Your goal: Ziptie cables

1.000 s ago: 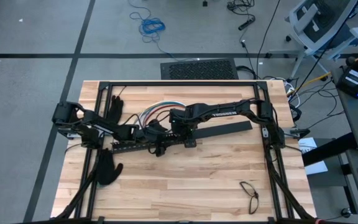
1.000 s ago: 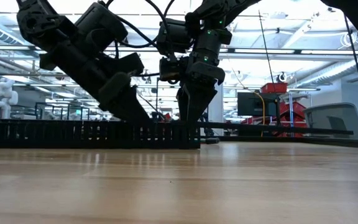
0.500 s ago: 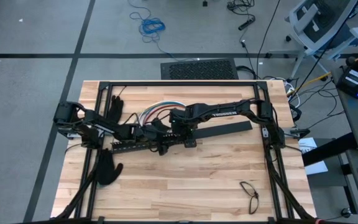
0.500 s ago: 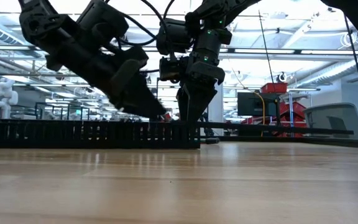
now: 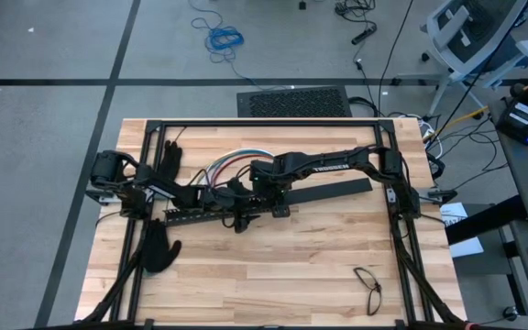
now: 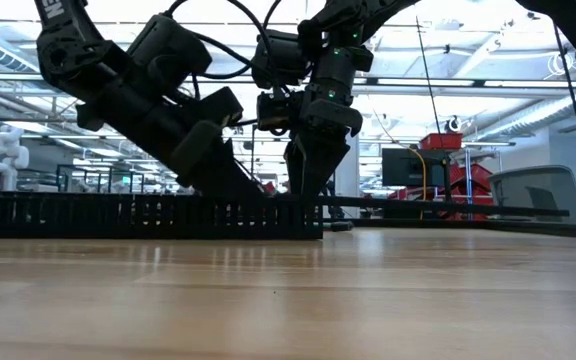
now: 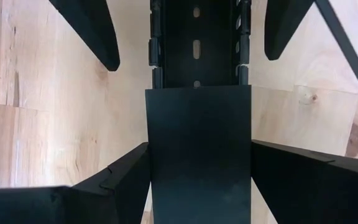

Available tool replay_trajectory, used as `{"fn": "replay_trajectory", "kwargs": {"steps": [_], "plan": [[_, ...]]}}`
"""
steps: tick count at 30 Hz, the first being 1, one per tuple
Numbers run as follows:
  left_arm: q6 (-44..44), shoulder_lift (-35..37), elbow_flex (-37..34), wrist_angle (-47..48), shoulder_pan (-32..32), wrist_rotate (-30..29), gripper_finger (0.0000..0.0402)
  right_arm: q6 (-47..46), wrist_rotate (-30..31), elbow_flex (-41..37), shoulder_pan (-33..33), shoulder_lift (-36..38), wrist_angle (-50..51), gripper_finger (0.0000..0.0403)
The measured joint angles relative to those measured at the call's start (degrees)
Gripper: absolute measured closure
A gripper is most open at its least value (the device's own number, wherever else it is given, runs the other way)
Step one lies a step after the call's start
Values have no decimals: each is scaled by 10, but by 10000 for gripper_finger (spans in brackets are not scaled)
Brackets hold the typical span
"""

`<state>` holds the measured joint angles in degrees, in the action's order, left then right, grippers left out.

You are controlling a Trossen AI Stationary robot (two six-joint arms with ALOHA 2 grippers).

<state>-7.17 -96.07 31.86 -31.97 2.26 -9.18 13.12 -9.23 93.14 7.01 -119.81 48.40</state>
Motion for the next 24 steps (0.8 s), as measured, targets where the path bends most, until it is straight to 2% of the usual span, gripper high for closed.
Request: {"fn": "replay_trajectory", "kwargs": {"steps": [9,17,24], "plan": [[6,0,-1,17,-1,-24,11,0,0,0,0,0,1,158],[5,0,-1,7,-7,-24,67,0,0,0,0,0,-1,158],[2,0,-1,10,-10,-14,92,0,2,0,0,0,-2,158]]}}
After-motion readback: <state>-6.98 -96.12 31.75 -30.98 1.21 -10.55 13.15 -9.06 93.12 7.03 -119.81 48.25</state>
